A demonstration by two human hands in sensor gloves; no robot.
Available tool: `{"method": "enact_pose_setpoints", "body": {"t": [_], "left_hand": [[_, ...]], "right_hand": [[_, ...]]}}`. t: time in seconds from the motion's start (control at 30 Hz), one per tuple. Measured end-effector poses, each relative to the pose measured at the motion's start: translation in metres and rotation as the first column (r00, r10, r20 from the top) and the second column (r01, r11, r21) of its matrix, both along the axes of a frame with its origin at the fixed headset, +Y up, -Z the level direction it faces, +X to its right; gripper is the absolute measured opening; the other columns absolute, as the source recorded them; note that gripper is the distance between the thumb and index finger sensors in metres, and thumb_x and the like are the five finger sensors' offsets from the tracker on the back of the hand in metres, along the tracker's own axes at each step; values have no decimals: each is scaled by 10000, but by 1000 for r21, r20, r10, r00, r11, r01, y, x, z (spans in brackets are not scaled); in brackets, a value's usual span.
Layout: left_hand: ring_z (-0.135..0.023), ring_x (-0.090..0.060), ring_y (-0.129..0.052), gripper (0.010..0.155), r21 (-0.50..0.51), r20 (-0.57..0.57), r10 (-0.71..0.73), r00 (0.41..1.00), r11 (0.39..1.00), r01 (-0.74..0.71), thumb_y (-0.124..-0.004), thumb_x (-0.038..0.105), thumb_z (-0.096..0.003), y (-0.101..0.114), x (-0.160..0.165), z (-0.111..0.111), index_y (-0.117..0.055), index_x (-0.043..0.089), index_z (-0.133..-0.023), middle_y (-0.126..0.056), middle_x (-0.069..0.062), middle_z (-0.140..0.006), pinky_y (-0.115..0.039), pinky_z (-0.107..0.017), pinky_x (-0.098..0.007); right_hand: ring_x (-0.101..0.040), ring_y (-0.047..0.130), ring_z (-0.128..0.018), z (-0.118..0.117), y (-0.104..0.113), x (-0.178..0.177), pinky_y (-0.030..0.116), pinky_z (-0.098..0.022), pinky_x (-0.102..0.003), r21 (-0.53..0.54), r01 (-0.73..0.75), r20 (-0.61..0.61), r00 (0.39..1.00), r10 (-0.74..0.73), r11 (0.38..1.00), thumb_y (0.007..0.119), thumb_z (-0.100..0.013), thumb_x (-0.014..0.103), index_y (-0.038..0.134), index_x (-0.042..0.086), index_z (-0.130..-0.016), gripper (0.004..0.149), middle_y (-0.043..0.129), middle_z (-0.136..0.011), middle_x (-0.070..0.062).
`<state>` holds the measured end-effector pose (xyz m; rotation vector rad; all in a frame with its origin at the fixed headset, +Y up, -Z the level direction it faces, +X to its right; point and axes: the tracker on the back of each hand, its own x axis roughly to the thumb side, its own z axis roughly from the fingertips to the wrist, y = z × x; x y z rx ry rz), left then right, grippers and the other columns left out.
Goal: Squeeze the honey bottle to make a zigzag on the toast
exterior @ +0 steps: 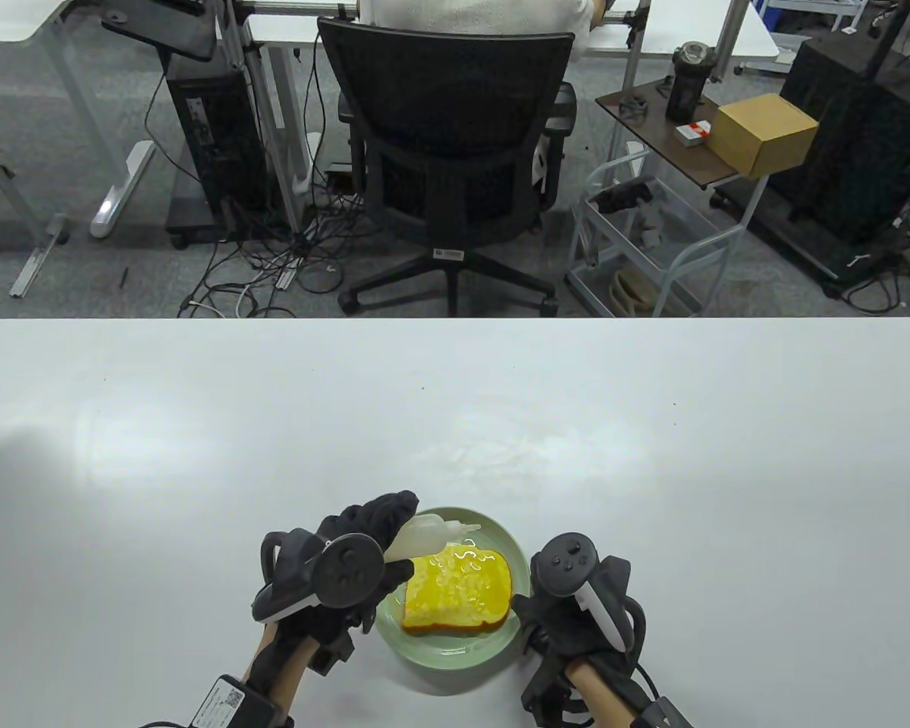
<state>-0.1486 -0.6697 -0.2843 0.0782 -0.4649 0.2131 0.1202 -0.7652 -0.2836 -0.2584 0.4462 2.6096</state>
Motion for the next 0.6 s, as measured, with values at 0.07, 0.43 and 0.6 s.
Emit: {"method": "enact_pose_setpoints", "body": {"t": [0.07, 0.43, 0.6], "left_hand": [[-794, -248, -947, 880, -31, 18, 5, 1000, 1000, -5, -979, 453, -363, 0, 2, 0, -504, 245, -1073, -694, 14, -1027, -833, -626, -456], [-691, -164, -963, 853, -36, 65, 49, 997, 998, -47, -1002, 437, -343, -3, 4, -1, -570, 273, -1060, -705, -41, -1013, -870, -592, -397], [-634, -155, -975, 830, -30, 83, 99, 992, 995, -97, -902, 618, -350, -2, 0, -1, -639, 279, -1061, -798, -33, -938, -868, -569, -411]], "right_hand": [[-254, 1051, -442, -1, -1, 1, 912, -233, -280, -7, 14, 9, 1000, -14, 1000, 854, -446, 312, 587, 91, -1029, 679, 951, -704, -146], [-227, 1043, -355, -6, -7, 3, 891, -192, -270, 19, -4, 93, 996, 2, 1000, 888, -427, 363, 789, 118, -879, 524, 974, -614, -111], [-211, 1079, -322, -5, -4, -1, 911, -151, -250, 72, -26, 88, 996, 20, 997, 825, -451, 335, 736, 107, -871, 486, 1003, -586, -127]]}}
